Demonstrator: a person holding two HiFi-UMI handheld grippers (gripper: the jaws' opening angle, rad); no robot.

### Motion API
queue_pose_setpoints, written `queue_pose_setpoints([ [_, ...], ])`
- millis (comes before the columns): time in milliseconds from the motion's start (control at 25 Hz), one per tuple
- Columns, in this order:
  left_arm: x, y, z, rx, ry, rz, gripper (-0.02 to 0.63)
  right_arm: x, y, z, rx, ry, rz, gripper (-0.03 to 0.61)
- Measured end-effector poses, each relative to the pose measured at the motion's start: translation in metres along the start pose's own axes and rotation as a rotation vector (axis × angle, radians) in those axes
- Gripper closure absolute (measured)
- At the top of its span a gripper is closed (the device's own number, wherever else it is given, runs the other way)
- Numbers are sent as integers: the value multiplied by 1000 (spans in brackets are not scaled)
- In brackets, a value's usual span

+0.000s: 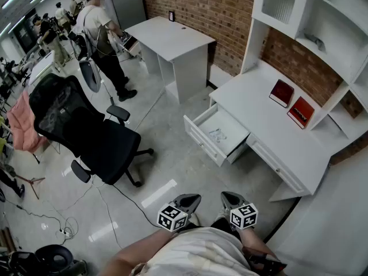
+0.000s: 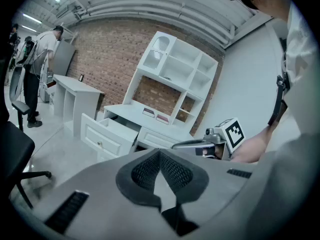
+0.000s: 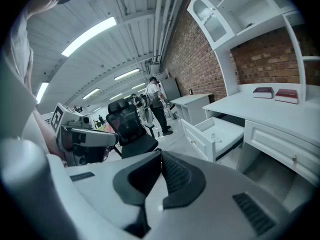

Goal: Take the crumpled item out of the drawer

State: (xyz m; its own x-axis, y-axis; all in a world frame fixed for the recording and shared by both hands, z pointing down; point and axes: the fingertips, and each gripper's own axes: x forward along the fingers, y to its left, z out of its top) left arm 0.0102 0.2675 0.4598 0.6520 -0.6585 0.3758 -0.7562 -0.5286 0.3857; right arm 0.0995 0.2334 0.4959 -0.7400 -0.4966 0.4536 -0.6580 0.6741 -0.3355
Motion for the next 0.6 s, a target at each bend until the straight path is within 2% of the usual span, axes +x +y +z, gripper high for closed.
queue_pose_setpoints([
  [280, 3, -32, -2, -13, 3, -56, 594, -39, 12, -13, 0, -28, -35, 554],
  [480, 8, -52, 0, 20, 17, -106, 594, -57, 6, -19, 8, -39, -70, 554],
  [600, 7, -55, 0, 35, 5, -105, 594, -61, -2, -20, 24, -54, -94, 554],
])
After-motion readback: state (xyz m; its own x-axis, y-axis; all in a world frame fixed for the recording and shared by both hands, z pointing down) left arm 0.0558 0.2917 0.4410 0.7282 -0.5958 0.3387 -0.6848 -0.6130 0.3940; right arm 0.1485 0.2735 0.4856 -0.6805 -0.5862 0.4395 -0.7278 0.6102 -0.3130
